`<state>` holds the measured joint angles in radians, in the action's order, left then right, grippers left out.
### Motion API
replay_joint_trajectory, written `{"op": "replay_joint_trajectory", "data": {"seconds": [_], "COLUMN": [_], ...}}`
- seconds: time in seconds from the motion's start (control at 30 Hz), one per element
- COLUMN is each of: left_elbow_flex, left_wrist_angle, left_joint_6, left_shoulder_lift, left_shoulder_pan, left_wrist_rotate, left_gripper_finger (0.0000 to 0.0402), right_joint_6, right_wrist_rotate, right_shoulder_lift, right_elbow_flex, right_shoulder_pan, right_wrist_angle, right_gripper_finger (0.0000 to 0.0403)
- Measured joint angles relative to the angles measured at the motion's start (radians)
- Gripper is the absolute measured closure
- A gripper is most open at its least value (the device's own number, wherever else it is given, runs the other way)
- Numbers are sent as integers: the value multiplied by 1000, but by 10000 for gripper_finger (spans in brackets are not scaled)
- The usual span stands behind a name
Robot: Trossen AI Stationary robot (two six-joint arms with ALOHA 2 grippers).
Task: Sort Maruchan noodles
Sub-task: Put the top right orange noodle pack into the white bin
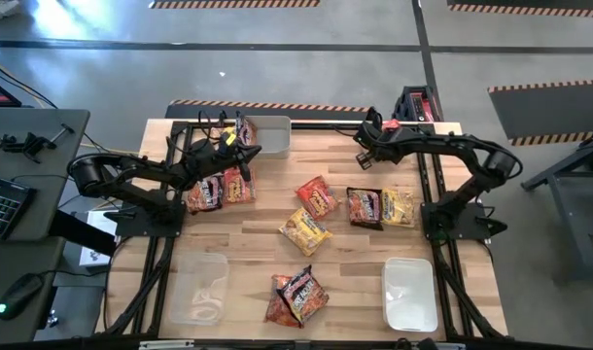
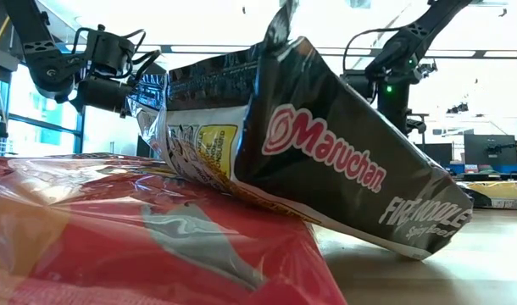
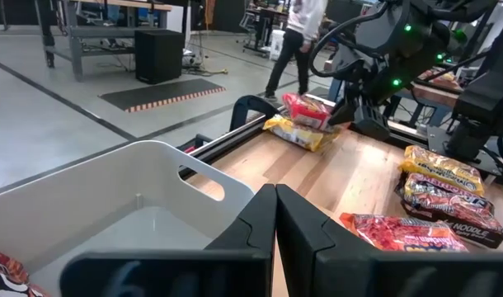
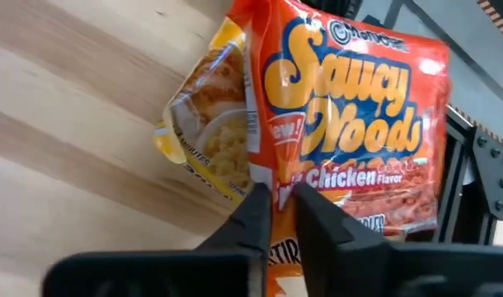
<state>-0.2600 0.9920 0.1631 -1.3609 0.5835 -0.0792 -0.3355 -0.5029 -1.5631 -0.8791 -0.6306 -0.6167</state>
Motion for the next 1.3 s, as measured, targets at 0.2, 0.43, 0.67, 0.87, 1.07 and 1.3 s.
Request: {"op": "replay_joint_trajectory", "data": {"seconds": [0.2,0.43,0.67,0.87,1.07,1.3], "left_elbow_flex": [0,0,0,0,0,0], "left_wrist_angle": [0,0,0,0,0,0], "left_joint_6": [1,19,18,18,17,18], "left_shoulder_lift": [0,0,0,0,0,0], "left_shoulder_pan": [0,-2,-2,-2,-2,-2], "left_wrist_rotate": [0,-8,-8,-8,-8,-8], "left_gripper_finger": [401,401,401,401,401,401], "right_joint_6": [1,28,51,77,-210,-155], "right_wrist_rotate": [80,271,385,381,229,313], "right_shoulder_lift": [56,173,262,240,174,115], "right_elbow_flex": [-37,-90,-90,-89,-88,-88], "right_shoulder_pan": [43,113,256,433,484,327], "right_wrist_angle": [-14,5,55,-15,-113,57], "right_gripper_finger": [402,403,402,402,376,250]}}
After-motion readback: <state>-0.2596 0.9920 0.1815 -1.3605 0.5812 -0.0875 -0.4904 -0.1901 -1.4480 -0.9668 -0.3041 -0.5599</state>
